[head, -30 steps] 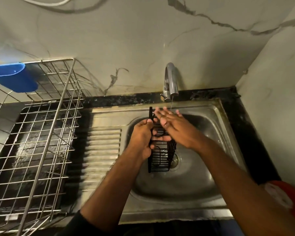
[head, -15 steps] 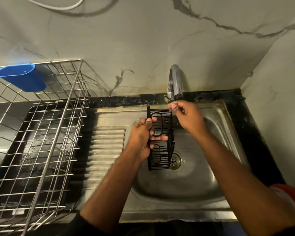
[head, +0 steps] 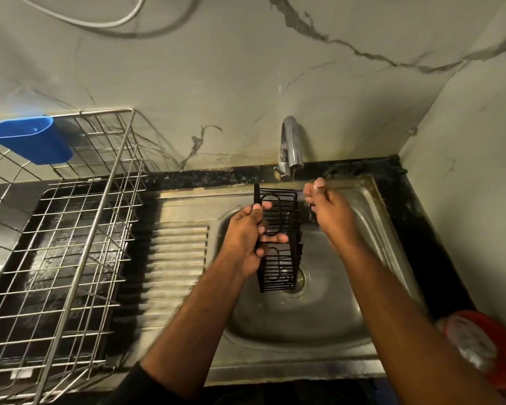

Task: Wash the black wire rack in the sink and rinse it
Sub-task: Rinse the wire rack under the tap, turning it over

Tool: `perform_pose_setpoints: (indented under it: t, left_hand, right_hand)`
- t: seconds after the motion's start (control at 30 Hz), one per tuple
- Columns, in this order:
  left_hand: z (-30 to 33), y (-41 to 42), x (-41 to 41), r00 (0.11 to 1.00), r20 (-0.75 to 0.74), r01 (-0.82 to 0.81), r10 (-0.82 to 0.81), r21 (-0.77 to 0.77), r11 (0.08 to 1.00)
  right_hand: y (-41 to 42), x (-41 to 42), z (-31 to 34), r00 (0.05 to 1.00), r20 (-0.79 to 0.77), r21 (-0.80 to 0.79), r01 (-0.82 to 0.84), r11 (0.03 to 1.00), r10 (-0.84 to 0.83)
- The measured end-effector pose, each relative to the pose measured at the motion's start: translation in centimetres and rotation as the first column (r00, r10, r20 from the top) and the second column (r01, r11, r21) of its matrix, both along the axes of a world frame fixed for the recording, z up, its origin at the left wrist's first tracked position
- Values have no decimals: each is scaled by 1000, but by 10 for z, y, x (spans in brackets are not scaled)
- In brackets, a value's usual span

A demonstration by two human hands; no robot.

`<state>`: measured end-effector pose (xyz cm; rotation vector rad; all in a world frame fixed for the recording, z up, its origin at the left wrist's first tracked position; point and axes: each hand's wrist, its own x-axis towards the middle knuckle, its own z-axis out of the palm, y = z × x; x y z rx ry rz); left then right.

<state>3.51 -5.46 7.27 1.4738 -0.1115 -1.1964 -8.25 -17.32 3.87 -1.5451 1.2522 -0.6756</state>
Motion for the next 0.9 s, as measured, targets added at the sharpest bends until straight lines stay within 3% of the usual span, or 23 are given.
perform_pose_setpoints:
  t: [0.2, 0.47, 0.63, 0.9]
  left_hand:
    - [-7, -7, -6, 999, -41, 18, -19, -15, 1000]
    - [-4, -26, 2, 996, -55, 73, -73, -2, 997]
    - [-5, -34, 10, 989, -88, 121, -120, 10, 993]
    - [-7, -43, 13, 995, -100, 32, -27, 58, 998]
  right_hand:
    - [1, -12, 1, 988, 133, 56, 73, 996, -80]
    - [-1, -14, -3, 994, 13, -6, -106, 994, 106]
    - [-9, -13, -5, 996, -3, -50, -88, 995, 88]
    - [-10, -2, -2, 987, -19, -45, -163, 986, 162]
